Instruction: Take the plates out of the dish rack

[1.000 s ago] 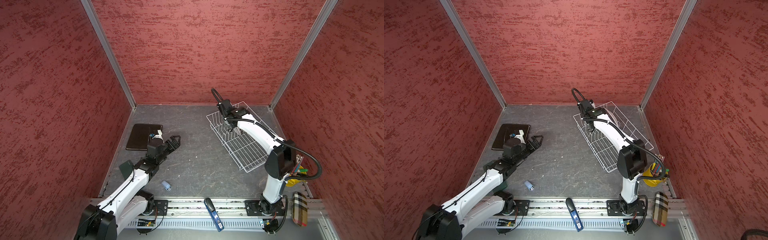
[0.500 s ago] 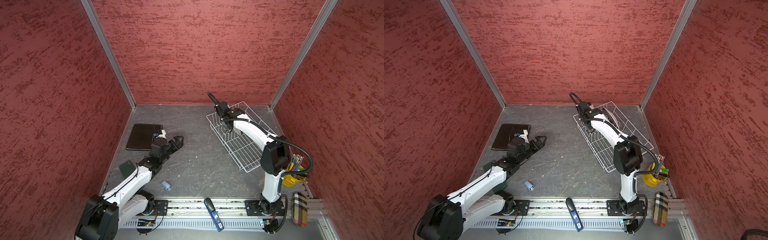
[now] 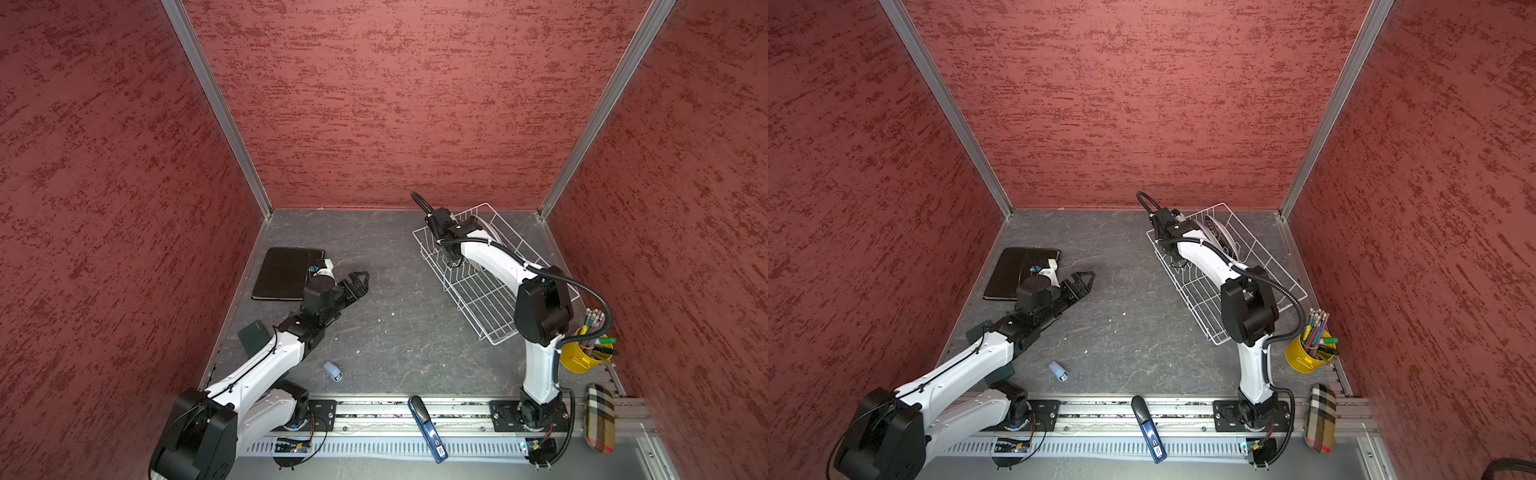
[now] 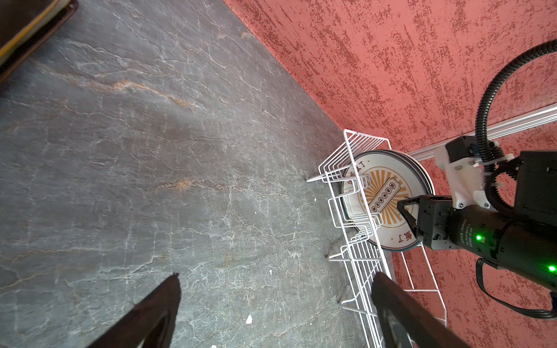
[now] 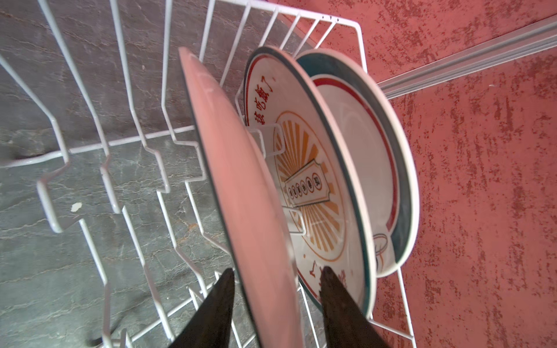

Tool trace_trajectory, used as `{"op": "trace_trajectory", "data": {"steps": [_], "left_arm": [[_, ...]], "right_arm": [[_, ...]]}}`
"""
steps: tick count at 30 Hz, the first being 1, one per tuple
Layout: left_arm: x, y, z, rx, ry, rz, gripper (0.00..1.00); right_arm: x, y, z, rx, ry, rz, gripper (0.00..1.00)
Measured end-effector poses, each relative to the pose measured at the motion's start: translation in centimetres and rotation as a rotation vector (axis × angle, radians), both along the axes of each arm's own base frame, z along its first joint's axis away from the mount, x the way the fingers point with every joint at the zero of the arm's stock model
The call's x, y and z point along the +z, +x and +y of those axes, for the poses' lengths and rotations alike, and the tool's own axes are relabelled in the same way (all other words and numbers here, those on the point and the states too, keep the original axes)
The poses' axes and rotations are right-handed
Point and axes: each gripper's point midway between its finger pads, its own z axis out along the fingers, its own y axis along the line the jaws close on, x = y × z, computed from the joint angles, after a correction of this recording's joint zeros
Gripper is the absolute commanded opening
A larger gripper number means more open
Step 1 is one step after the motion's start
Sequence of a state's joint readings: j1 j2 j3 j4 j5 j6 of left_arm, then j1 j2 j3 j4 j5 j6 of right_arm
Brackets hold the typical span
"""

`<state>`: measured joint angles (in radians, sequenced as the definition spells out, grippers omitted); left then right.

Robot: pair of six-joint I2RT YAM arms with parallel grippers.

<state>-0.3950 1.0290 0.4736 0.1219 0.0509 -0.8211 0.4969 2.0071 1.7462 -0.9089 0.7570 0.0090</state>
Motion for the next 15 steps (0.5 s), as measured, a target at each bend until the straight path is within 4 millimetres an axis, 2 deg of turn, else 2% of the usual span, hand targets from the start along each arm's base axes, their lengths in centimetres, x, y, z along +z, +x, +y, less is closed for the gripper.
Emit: {"op": "trace_trajectory", "data": {"steps": [5,15], "left_arm": [[0.03,-0.07,-0.14,-0.004,-0.001,0.000,0.98],[0.67,-0.22,-0.21,-0.005,-0.011,-0.017,0.98]], "right_arm": [[0.02,0.09,-0.08,-0.002,-0.007,-0.006,0.36],[-0.67,-0.14,-0.53,-0.005,-0.038,0.002,0.25]]}}
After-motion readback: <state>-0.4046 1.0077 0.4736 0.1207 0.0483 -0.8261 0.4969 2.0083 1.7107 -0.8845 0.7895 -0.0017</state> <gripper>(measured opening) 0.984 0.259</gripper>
